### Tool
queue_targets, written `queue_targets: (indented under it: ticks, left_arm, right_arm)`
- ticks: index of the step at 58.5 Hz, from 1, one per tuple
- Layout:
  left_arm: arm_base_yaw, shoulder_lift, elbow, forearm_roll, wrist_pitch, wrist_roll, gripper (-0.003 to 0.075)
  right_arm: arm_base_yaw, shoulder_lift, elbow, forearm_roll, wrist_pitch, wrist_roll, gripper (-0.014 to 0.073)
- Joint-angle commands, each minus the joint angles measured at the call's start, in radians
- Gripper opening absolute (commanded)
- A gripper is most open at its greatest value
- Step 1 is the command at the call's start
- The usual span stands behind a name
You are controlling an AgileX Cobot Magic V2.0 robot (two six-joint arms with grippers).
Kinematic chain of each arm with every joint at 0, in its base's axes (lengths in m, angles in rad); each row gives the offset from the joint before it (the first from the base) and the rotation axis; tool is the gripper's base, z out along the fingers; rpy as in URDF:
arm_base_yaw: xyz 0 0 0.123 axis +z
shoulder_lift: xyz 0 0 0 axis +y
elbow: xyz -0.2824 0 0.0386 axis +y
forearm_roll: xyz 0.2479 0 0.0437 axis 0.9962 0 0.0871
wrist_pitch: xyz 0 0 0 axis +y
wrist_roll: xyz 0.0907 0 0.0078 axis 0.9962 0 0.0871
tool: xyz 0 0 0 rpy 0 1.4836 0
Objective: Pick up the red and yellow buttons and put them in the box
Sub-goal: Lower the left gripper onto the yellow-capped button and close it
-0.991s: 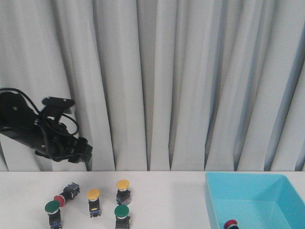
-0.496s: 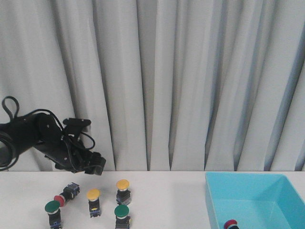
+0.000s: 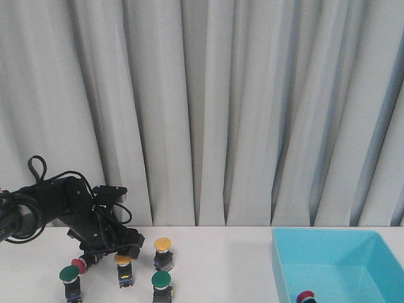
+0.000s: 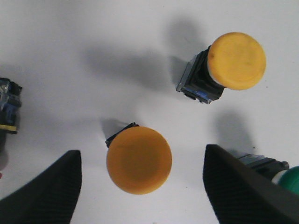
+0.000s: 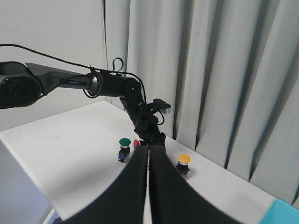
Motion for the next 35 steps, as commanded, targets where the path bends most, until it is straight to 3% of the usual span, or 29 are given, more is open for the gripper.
queue_targets:
  ticks: [1,35]
  left_arm:
    - [-0.004,-0.051,-0.033,-0.025,-0.044,-0.011,0.0524]
    - [-0.004,-0.025,-0.033,-0.055,-0.068,-0.011,0.0522]
  right_arm:
    - [-0.003,0.011,-0.019,0.039,-0.043,0.001,0.0006]
    - [-0.003,0.011,-0.019,0.039,-0.043,0.006,0.0006]
